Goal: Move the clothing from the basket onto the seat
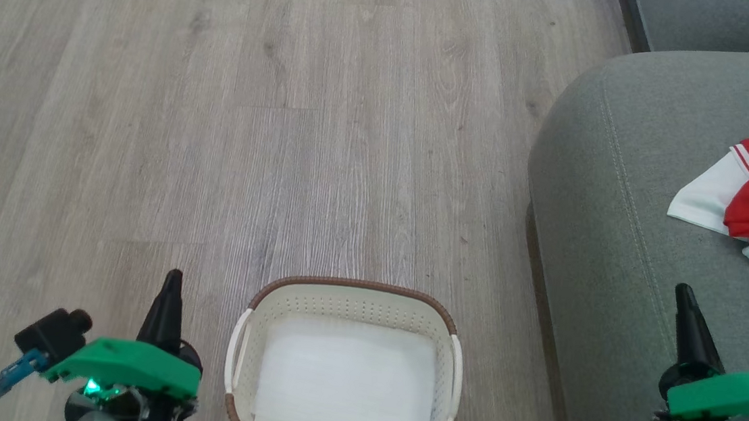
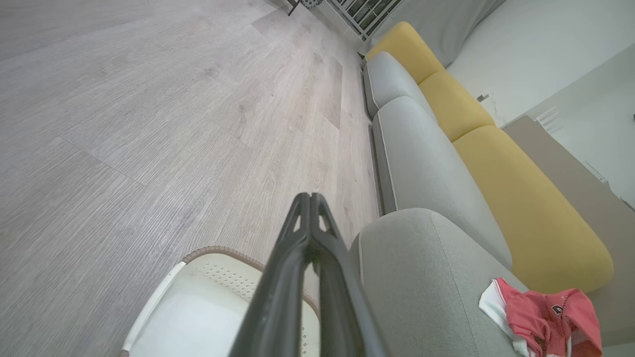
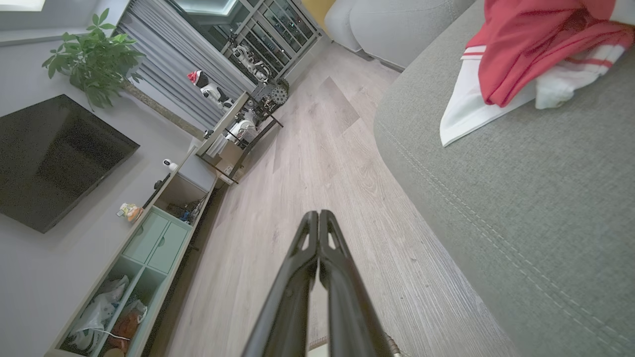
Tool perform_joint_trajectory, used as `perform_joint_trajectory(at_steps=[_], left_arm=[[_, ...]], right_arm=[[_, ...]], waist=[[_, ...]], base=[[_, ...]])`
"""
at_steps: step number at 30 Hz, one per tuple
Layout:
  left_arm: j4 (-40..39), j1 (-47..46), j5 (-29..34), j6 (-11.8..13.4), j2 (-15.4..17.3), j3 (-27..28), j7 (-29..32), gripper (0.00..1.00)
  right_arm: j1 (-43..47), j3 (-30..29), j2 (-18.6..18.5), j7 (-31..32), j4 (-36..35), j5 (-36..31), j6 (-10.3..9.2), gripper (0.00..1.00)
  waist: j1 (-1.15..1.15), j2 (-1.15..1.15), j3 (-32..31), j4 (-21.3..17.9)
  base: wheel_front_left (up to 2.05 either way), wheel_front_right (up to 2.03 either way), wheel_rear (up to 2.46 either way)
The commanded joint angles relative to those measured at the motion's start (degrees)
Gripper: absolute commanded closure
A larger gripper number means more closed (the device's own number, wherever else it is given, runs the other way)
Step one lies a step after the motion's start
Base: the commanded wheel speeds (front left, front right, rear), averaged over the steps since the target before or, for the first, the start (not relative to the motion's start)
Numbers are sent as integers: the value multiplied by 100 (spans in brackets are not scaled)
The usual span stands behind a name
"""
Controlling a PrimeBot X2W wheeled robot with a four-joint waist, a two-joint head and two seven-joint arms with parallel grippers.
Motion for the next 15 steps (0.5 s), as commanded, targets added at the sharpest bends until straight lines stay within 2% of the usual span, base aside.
perform_joint_trajectory(at_steps=[1,15], left_arm=[[-165,-300,-187,-47,88,189,52,100],[-145,-340,-1088,-176,98,389,271,100]], right_arm=[[-304,-25,-38,47,-155,160,0,100],[-375,-112,123,279,-68,859,0,100]], waist=[[0,0,-6,2],[0,0,-51,13]], base=[[0,0,0],[0,0,0]])
